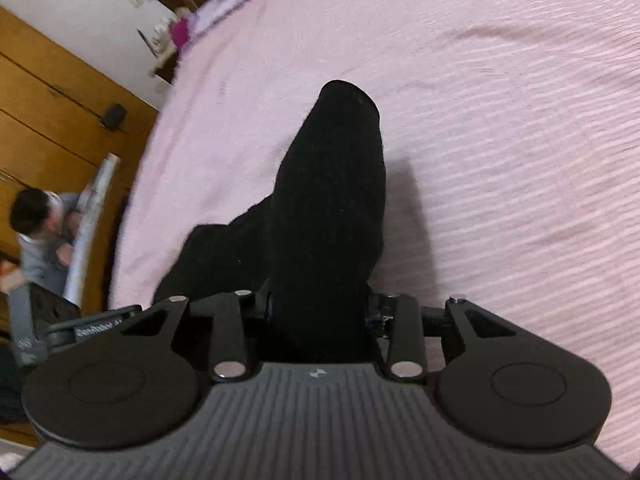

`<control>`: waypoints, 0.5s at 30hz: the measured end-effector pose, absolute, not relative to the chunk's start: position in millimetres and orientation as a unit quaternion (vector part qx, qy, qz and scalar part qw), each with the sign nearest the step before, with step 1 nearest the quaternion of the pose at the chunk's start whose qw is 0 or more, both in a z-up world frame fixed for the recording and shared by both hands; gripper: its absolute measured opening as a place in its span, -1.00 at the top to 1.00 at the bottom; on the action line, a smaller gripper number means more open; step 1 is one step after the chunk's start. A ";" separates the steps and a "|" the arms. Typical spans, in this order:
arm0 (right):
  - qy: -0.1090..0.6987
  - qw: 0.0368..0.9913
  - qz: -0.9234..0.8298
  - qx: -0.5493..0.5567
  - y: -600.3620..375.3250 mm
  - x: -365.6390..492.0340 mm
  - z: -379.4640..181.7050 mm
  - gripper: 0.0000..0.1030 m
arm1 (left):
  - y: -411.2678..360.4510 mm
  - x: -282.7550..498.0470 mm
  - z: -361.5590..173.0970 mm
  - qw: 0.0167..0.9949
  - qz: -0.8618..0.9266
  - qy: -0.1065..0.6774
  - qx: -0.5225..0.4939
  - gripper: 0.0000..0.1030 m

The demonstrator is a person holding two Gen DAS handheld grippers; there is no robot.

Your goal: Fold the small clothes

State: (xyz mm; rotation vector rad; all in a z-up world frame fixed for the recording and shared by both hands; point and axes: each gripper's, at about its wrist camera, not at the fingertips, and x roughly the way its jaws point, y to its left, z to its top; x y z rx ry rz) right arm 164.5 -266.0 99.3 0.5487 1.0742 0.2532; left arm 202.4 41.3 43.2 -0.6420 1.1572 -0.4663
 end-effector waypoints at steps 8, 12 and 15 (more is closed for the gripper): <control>0.565 0.799 0.081 0.189 -276.7 165.1 48.0 -0.16 | -8.9 190.8 11.6 0.780 -0.146 0.586 -0.165 -0.03; 0.558 0.805 0.078 0.184 -278.1 152.5 47.5 -0.39 | -6.2 182.6 24.0 0.793 -0.116 0.586 -0.115 -0.34; 0.559 0.803 0.080 0.191 -284.6 145.2 57.7 -0.47 | -3.3 185.1 36.2 0.794 -0.097 0.592 -0.096 -0.33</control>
